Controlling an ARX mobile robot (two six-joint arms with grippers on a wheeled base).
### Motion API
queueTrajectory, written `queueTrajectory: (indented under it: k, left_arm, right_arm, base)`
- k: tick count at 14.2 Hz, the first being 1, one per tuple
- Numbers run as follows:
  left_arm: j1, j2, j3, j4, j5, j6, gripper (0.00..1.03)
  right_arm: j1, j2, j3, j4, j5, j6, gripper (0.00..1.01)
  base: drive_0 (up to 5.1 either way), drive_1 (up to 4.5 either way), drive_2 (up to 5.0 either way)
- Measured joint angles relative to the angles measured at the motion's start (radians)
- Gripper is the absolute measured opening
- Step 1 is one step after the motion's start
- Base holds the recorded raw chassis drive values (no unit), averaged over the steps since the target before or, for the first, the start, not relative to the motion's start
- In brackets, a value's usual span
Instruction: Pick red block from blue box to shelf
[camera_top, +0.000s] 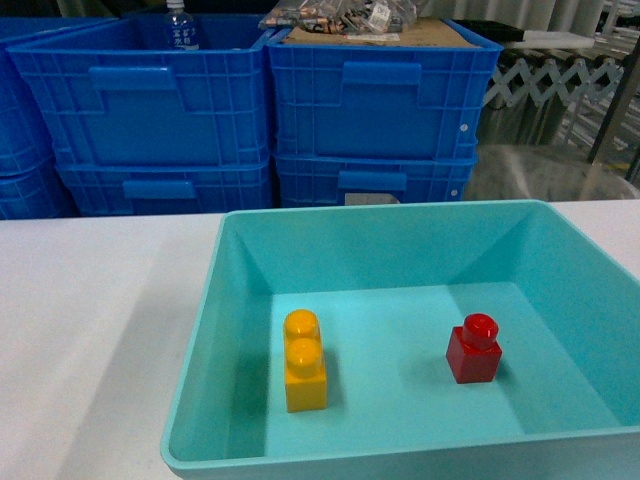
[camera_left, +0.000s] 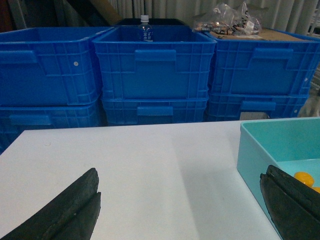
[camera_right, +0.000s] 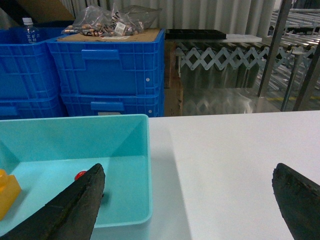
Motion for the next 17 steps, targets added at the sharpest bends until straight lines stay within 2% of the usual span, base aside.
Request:
queueTrajectory:
  k: [17]
  left_arm:
    - [0.000, 0.000, 0.000, 0.000, 0.000, 0.000, 0.98]
  right_arm:
    - [0.000, 0.000, 0.000, 0.000, 0.000, 0.000, 0.98]
  base:
    - [0.0, 0.00, 0.0]
